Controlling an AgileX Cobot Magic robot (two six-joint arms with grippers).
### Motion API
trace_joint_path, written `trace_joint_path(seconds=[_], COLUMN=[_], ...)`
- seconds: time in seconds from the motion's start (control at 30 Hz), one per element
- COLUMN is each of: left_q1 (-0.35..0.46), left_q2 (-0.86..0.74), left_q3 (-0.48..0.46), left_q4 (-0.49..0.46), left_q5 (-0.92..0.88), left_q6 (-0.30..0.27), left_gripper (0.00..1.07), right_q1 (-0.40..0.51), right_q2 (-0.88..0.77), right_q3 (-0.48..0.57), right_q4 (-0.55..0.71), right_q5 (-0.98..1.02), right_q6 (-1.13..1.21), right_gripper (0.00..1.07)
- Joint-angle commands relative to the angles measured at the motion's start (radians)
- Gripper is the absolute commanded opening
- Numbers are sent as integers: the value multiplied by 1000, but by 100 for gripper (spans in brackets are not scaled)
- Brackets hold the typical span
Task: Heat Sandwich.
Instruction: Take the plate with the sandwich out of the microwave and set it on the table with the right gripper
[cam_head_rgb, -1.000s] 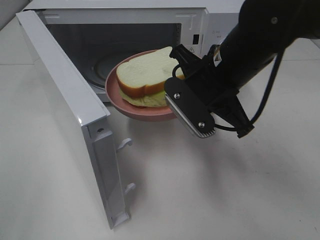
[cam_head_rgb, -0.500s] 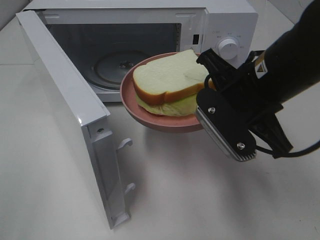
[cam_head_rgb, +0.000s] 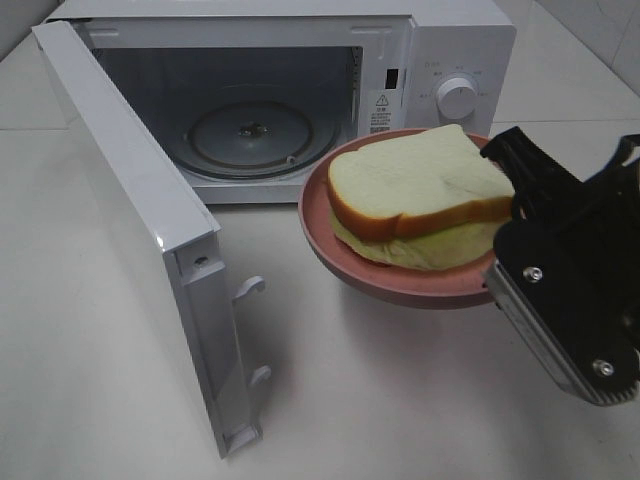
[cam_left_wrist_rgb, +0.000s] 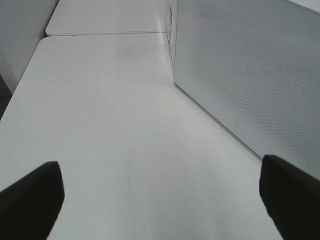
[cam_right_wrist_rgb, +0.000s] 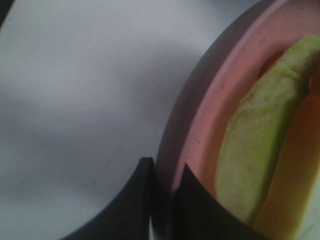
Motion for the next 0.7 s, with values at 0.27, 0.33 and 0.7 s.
trace_joint_path(seconds=[0.27,0.33,0.7], left_q1=[3,3,3], left_q2=[-28,-28,-28], left_q3=[4,4,4], left_q4=[-1,-1,-1], left_q5=[0,0,0], left_q6=[-1,-1,-1], left_gripper=[103,103,103], right_q1=[-3,-3,-3], right_q2=[-196,-233,-343], right_q3=[101,112,123], right_q4=[-33,-52,-160], right_q5=[106,128,265], right_q6=[74,105,376], right_gripper=[0,0,0])
